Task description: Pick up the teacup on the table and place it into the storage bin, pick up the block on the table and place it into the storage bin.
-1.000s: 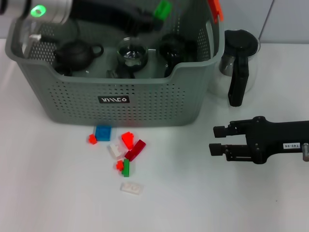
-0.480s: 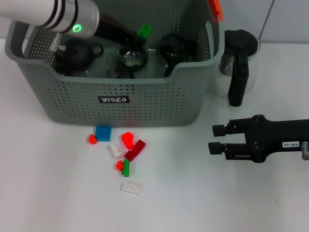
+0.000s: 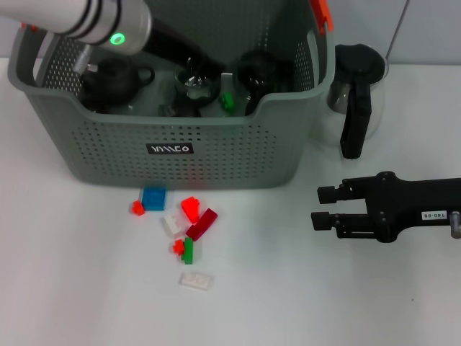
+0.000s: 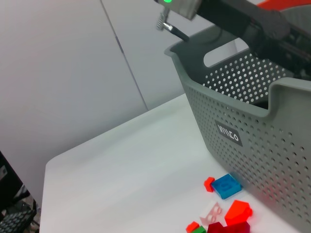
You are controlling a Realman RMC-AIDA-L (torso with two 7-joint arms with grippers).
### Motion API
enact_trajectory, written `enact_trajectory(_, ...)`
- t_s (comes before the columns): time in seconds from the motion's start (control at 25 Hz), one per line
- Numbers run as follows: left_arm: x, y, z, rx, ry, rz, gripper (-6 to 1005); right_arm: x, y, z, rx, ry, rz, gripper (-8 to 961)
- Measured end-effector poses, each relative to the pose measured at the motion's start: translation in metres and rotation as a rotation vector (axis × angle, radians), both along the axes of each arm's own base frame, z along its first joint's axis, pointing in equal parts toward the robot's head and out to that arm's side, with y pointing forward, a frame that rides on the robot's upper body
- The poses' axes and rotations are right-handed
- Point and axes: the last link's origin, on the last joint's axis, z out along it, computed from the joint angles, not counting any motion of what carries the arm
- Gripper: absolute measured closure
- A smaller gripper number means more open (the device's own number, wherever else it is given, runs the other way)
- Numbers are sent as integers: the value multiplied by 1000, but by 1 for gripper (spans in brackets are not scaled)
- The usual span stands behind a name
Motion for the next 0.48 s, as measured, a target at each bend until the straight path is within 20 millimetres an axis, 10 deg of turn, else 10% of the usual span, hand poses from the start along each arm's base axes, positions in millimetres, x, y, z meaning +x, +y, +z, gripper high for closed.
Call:
enact_trajectory(0.28, 20, -58, 58, -58, -276, -72, 356, 1, 0, 1, 0, -1, -1, 371)
enact_trajectory(0.48, -13, -108, 70, -163, -259, -178, 263, 2, 0, 1, 3, -3, -2, 371)
